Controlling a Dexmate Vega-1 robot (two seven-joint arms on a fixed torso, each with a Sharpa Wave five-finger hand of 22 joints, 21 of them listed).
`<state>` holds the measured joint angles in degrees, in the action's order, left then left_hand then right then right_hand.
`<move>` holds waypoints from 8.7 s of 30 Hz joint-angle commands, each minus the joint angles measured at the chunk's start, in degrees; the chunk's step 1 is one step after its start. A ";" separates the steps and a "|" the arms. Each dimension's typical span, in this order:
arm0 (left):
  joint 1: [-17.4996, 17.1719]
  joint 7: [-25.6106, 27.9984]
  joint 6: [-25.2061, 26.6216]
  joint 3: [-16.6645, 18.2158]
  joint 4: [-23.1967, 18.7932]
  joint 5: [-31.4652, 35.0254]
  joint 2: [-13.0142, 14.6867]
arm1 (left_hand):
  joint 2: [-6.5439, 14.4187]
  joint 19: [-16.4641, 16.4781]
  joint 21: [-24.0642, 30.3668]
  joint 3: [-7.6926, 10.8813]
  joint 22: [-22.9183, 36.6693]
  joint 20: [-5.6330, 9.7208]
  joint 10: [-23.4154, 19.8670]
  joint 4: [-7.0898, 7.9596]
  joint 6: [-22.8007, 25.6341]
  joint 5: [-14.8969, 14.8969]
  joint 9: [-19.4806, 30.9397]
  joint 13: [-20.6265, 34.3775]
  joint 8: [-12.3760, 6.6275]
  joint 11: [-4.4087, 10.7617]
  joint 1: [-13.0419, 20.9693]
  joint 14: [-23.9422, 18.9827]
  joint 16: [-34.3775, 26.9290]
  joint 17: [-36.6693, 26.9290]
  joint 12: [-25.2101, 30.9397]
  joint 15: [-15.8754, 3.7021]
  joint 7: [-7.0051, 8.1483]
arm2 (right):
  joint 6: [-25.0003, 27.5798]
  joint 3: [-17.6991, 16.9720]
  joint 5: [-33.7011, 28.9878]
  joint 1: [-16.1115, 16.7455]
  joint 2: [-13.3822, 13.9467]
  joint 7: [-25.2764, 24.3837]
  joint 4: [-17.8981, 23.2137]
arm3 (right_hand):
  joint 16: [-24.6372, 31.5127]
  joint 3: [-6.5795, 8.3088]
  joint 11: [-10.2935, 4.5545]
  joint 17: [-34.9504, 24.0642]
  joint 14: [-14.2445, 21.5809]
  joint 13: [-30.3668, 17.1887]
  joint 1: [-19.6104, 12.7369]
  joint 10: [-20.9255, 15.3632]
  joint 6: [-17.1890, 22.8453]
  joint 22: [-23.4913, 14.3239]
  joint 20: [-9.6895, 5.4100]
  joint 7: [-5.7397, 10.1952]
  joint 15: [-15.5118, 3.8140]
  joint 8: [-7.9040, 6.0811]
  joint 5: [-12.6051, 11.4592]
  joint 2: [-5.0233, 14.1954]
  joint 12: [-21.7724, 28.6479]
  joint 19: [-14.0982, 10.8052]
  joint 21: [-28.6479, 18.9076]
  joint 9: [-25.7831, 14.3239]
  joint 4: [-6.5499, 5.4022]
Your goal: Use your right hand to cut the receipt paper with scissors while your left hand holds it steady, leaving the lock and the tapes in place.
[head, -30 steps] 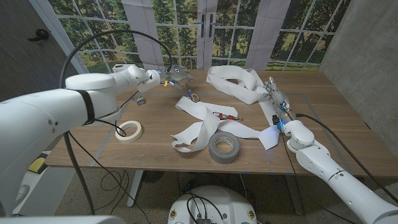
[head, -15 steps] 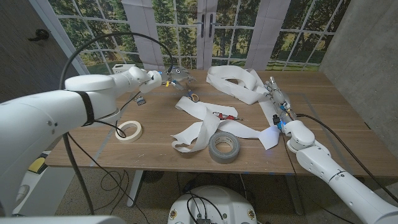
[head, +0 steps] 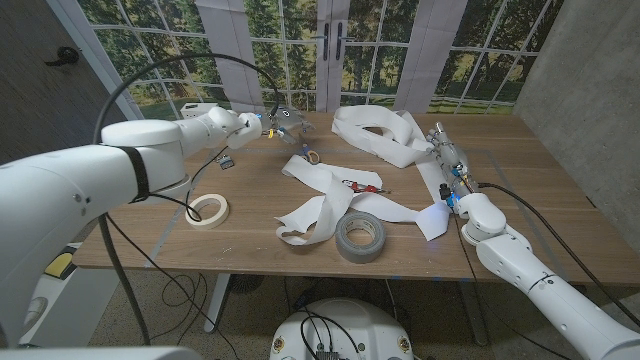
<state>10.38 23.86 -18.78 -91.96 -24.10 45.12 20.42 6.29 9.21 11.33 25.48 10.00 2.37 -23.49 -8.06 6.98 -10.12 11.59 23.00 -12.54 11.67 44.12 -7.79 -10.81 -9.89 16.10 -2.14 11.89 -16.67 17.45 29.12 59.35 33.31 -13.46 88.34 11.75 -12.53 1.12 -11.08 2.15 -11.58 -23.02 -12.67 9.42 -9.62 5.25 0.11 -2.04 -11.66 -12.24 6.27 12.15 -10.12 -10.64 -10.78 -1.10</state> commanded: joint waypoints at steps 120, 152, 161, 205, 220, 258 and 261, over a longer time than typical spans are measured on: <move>-0.91 -0.28 -0.97 -2.02 -0.42 2.38 -0.48 | 0.52 1.47 0.17 -1.15 0.08 3.53 -1.51 -1.34 1.56 0.07 0.14 0.66 -0.13 0.05 1.90 -1.33 0.35 -0.04 0.15 -10.26 0.67 | 1.79 -0.27 -0.77 0.67 -1.20 -3.71 0.76 | -0.08 1.73 -0.41 -0.08 0.02 -0.22 -0.71 -0.07 0.33 -0.19 1.07 0.10 -1.23 0.23 0.47 1.52 -0.34 0.25 -0.18 -0.19 0.43; -1.83 -2.14 0.44 -2.20 -0.42 2.03 -1.22 | 2.00 1.27 0.04 -0.46 0.08 2.76 -1.72 -1.63 2.21 -0.29 0.16 0.80 -0.22 0.10 3.86 -1.54 0.31 -0.02 -0.06 -10.37 0.65 | 1.95 -0.25 -0.55 0.17 -1.11 -3.41 0.14 | -0.09 1.94 -0.44 -0.10 -0.02 -0.22 -0.56 -0.09 0.31 -0.21 1.04 0.18 -1.19 0.26 0.67 1.39 -0.34 0.23 -0.22 -0.19 0.47; -1.97 -1.50 -0.31 -2.18 -0.42 1.90 -1.23 | 1.72 1.40 0.07 -0.42 0.07 3.07 -1.81 -1.87 2.22 -0.32 0.16 0.83 -0.18 0.09 4.48 -1.34 0.43 0.03 -0.13 -10.19 0.69 | 1.54 -0.21 -0.70 0.03 -1.02 -3.14 -0.21 | -0.11 2.02 -0.48 -0.09 -0.05 -0.22 -0.58 -0.08 0.26 -0.21 1.10 0.19 -1.26 0.28 0.70 1.38 -0.34 0.27 -0.21 -0.19 0.52; -2.36 -1.14 -0.55 -1.65 -0.42 -0.67 -1.43 | -0.16 1.90 0.16 -2.72 0.17 2.49 0.22 -1.32 0.51 0.03 0.10 1.51 0.72 -0.01 5.37 -2.60 0.34 -0.29 -0.57 -10.12 0.71 | 2.00 -0.43 -0.83 0.64 -0.82 -3.81 0.89 | -0.10 2.45 -0.61 -0.07 -0.02 -0.23 -0.62 -0.04 0.34 -0.22 1.18 0.25 -1.08 0.25 0.82 1.42 -0.36 0.32 -0.23 -0.19 0.67; -2.43 -1.42 -0.72 -1.87 -0.42 -0.39 -1.42 | 0.31 2.26 0.25 -3.14 0.16 2.42 -2.12 -1.16 2.81 -0.05 0.11 1.48 -0.23 0.08 5.74 -3.42 -0.11 -0.31 0.04 -10.01 0.63 | 1.95 -0.33 -0.98 0.60 -0.97 -3.96 0.86 | -0.10 2.58 -0.64 -0.10 -0.06 -0.24 -0.55 -0.07 0.35 -0.22 1.26 0.26 -1.02 0.26 0.87 1.46 -0.35 0.38 -0.21 -0.19 0.67; -2.58 0.60 -2.42 -2.00 -0.42 0.96 -0.91 | 0.06 3.76 0.27 -3.40 0.16 2.63 -9.91 -1.51 9.38 -0.35 -0.05 0.97 -0.99 0.25 6.74 -8.98 -0.29 -0.47 2.24 -10.55 0.63 | 2.17 -0.52 -0.94 1.24 -0.95 -4.39 1.67 | -0.09 3.20 -0.82 -0.14 -0.11 -0.24 -0.60 0.00 0.28 -0.22 1.38 0.37 -0.95 0.28 0.86 2.08 -0.38 0.46 -0.21 -0.19 0.66; -2.60 0.95 -2.62 -2.09 -0.42 1.26 -0.83 | -0.05 3.79 0.22 -2.55 0.14 2.60 -10.35 -1.97 9.50 -0.63 -0.05 1.59 -0.68 0.18 7.92 -9.52 -0.07 -0.56 3.05 -10.58 0.64 | 2.21 -0.53 -0.86 1.28 -0.99 -4.42 1.72 | -0.09 3.34 -0.84 -0.14 -0.13 -0.24 -0.70 0.01 0.28 -0.22 1.35 0.44 -0.97 0.28 0.84 2.26 -0.39 0.47 -0.21 -0.19 0.68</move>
<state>7.85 23.96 -20.71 -93.92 -24.54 45.70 19.32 6.24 12.38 11.69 22.14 10.00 2.05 -33.28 -9.74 15.77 -10.26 11.45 23.97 -13.52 11.83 50.73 -16.68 -11.10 -10.29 18.50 -2.32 12.49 -14.59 17.05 28.10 60.40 32.36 -17.75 89.82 11.75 -9.41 0.71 -11.05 2.15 -11.57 -23.39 -12.69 9.41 -9.73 6.15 0.10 -2.04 -11.44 -11.35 7.87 11.88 -9.62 -10.64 -10.78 -0.39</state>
